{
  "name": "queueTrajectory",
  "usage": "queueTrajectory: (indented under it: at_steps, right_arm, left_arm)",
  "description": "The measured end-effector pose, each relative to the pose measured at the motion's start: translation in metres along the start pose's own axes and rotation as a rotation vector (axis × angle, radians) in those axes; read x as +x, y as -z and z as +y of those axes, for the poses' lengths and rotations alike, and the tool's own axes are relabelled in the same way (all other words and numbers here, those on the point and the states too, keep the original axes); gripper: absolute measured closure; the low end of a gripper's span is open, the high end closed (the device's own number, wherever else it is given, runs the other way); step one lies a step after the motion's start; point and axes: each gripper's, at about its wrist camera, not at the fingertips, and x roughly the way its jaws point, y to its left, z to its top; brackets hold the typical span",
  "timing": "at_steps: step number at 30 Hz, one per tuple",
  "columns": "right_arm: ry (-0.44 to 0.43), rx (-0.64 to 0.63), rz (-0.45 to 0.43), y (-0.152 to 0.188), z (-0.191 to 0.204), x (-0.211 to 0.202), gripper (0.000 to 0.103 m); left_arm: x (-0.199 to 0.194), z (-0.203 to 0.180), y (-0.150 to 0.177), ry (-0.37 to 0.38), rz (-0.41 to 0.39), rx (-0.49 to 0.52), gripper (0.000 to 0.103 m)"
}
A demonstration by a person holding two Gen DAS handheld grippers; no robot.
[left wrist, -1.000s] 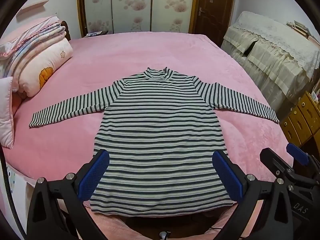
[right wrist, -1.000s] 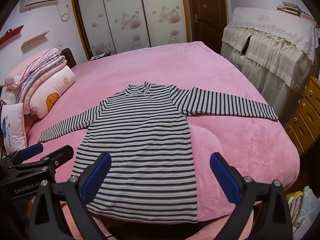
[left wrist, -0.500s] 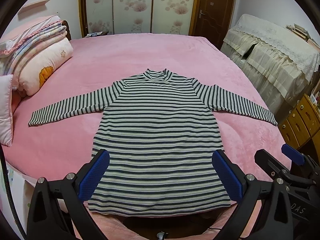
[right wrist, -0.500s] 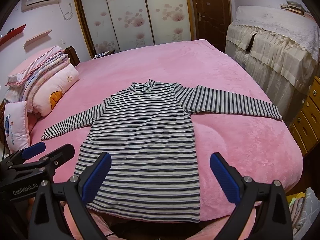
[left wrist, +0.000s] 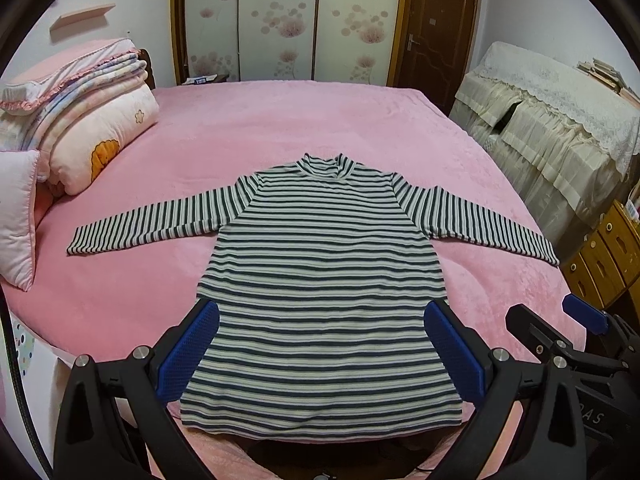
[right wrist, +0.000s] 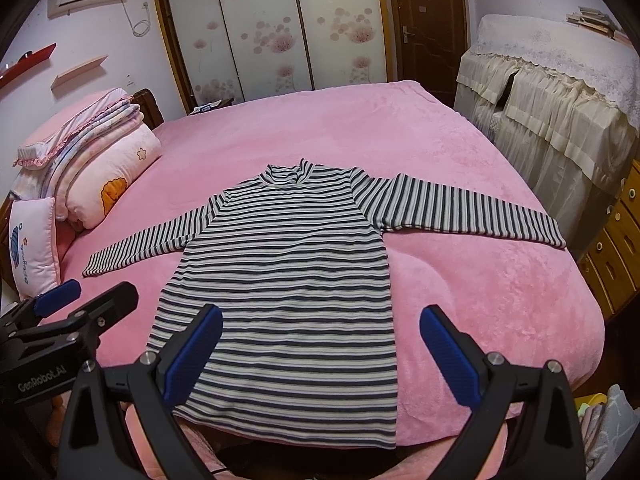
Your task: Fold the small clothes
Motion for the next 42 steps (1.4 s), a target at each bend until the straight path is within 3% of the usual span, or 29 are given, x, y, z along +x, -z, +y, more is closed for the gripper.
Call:
queueTrajectory:
  at_steps: [12, 21, 28, 36, 42]
  right_arm:
    - [0.063, -0.019, -0.023, 0.000, -0.005, -0.006, 0.003]
    - [0.142, -0.085, -0.090, -0.007, -0.006, -0.019, 0.003]
    - [0.137, -0.067, -0.150, -0.013, -0.017, -0.034, 0.003]
    - [0.121, -0.076, -0.186, -0.019, -0.031, -0.044, 0.003]
    - [0.108, 0.010, -0.190, -0.025, -0.064, -0.049, 0.003]
  left_arm:
    - [-0.011, -0.003, -0.002, -0.025, -0.060, 0.018, 0.001]
    - [-0.017, -0.006, -0.004, -0.033, -0.065, 0.030, 0.001]
    - [-0.021, -0.010, -0.013, -0.025, -0.092, 0.022, 0.001]
    - [-0.029, -0.039, -0.019, -0.026, -0.123, 0.089, 0.001]
    - [-0.031, -0.069, -0.035, -0.006, -0.147, 0.134, 0.001]
